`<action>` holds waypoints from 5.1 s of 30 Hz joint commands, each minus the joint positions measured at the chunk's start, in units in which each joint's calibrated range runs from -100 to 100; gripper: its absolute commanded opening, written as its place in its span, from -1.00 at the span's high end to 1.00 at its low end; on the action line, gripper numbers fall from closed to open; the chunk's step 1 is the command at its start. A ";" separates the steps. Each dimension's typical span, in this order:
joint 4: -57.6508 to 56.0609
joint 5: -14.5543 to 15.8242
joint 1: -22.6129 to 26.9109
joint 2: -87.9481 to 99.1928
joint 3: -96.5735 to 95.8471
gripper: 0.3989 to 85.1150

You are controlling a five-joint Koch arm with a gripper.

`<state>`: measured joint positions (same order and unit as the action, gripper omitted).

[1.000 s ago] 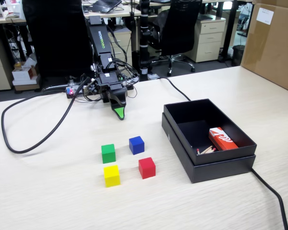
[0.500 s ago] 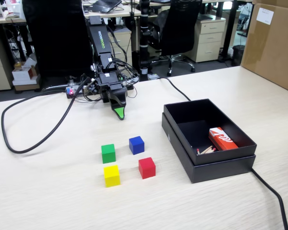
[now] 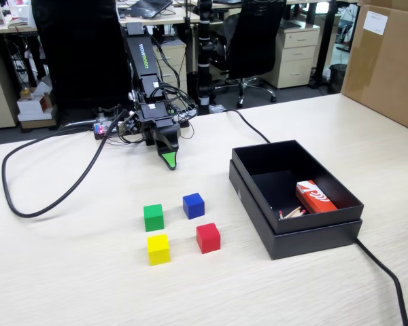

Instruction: Put the green cube on top of the red cube

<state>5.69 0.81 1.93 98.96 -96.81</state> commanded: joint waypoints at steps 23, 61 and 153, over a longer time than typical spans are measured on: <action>-2.54 -0.15 -0.05 -0.57 -0.48 -0.14; -2.54 -0.15 -0.15 -0.57 -0.38 -0.14; -47.98 -6.20 -9.62 -96.27 96.53 0.70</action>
<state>-41.15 -5.05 -7.74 2.65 -2.69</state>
